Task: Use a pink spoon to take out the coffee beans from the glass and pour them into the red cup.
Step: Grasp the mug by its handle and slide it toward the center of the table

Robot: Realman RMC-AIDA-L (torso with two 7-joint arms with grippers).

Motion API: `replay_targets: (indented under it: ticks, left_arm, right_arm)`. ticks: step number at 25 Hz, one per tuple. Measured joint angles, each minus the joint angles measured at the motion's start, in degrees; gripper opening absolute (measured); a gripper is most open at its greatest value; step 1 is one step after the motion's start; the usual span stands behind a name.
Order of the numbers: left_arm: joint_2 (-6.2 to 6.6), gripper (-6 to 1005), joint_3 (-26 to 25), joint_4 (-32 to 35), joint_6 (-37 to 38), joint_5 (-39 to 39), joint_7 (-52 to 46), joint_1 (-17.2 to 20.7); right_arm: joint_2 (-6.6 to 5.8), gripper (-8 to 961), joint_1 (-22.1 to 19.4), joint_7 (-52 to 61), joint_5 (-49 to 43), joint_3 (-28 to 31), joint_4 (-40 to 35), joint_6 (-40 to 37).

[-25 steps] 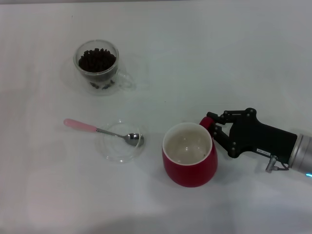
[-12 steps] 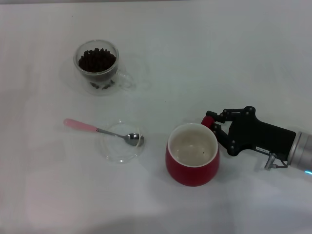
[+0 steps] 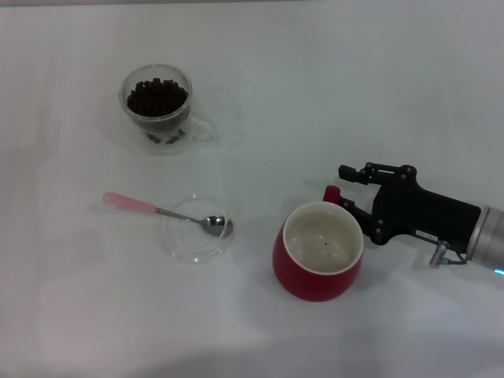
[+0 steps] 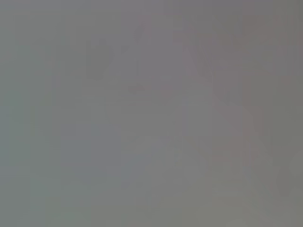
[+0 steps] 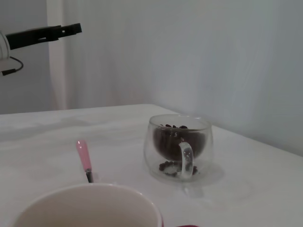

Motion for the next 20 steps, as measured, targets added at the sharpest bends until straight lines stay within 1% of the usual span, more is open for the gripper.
replay_targets:
  ticks: [4, 11, 18, 20]
  left_arm:
    - [0.04, 887, 0.0, 0.0, 0.0, 0.0, 0.0, 0.3]
    - [0.04, 888, 0.0, 0.0, 0.0, 0.3, 0.2, 0.6]
    - [0.04, 888, 0.0, -0.2, 0.4, 0.4, 0.1, 0.9]
    - [0.04, 888, 0.0, -0.4, 0.4, 0.4, 0.1, 0.9]
  right_arm:
    - [-0.42, 433, -0.7, 0.1, 0.0, 0.3, 0.0, -0.8]
    - [-0.74, 445, -2.8, -0.3, 0.2, 0.5, -1.5, -2.2]
    - [-0.94, 450, -3.4, -0.3, 0.2, 0.5, -1.7, -3.2]
    - [-1.17, 536, -3.8, -0.5, 0.2, 0.5, -1.7, -3.7]
